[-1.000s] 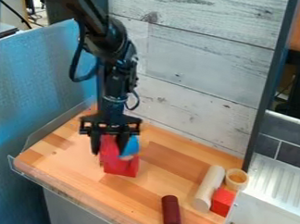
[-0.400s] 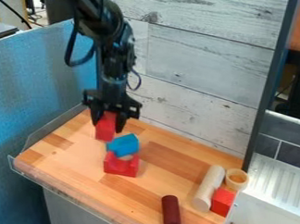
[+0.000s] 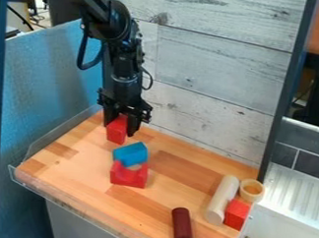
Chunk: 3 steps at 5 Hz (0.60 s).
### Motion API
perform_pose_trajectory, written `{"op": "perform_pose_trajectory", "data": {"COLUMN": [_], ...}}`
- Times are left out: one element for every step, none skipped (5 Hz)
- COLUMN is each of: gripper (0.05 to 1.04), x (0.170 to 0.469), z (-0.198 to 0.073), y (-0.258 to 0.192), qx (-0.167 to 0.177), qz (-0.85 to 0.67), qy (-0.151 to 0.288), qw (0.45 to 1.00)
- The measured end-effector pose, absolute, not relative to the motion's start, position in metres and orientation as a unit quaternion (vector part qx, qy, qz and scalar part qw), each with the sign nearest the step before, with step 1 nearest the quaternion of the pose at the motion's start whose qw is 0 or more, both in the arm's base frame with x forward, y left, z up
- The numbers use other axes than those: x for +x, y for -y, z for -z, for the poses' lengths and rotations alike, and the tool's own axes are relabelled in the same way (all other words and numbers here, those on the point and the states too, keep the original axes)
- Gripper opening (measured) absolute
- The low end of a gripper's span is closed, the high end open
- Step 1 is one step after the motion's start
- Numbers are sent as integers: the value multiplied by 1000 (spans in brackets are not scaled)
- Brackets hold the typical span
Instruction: Put the red arc on top of the blue rectangular block
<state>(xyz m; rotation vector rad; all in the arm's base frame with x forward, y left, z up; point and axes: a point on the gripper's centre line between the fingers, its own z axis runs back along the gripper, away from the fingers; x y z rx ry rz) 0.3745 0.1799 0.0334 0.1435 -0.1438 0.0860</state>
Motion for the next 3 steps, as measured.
{"op": "perform_pose_trajectory", "data": {"gripper": [605, 605, 606], "x": [377, 382, 382], "z": [-19, -17, -13], "y": [-180, -176, -176], "qx": [75, 85, 94], "qz": [13, 38, 52], "qy": [63, 71, 75], "qw": [995, 993, 991]}}
